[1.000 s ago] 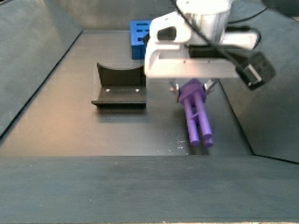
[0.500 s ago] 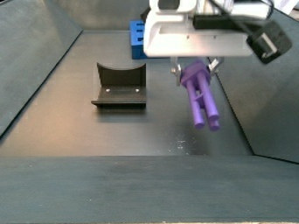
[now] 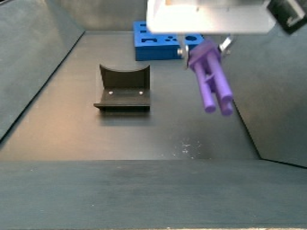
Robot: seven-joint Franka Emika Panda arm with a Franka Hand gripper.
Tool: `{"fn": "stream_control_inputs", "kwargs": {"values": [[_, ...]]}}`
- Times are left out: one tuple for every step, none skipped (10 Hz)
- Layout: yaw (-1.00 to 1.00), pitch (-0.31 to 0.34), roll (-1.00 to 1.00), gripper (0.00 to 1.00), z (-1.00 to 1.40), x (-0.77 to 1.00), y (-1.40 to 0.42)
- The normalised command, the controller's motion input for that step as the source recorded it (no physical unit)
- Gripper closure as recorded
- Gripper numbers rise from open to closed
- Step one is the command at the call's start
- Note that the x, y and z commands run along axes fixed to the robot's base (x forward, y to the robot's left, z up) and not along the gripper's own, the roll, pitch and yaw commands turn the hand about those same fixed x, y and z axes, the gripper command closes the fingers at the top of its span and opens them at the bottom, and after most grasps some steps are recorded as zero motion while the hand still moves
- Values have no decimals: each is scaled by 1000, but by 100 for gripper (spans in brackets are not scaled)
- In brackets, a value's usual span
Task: Pick up the 3 prong object. Move up. Rotate the 3 prong object. Place the 3 prong object on the fixture. Regrasp the 3 prong object. Move to above the board. Insert the 3 prong object.
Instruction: Place the 3 prong object on the fixture.
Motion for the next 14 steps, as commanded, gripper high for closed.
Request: {"fn": "stream_control_inputs", "kwargs": {"values": [[-4,48,93,100,907,-33,12],[4,52,95,100,762,-25,10],[11,60,94,100,614,-17,7],[17,72,98,100,419,-6,9],[21,81,101,100,269,-1,10],[86,-500,-331,100,49,1000,-607],[85,-461,-322,100,5,1000,-599],[78,-401,-291,100,-5,1000,-557],[58,-237,-231,100,-2,1000,-463],[40,-136,-193,100,-3,1000,-428],[35,-62,-139,100,-18,1000,-353],[37,-41,-115,100,-23,1000,-315],[38,-9,-82,100,-25,1000,-237],[31,-1,-82,100,-27,1000,-203]]}}
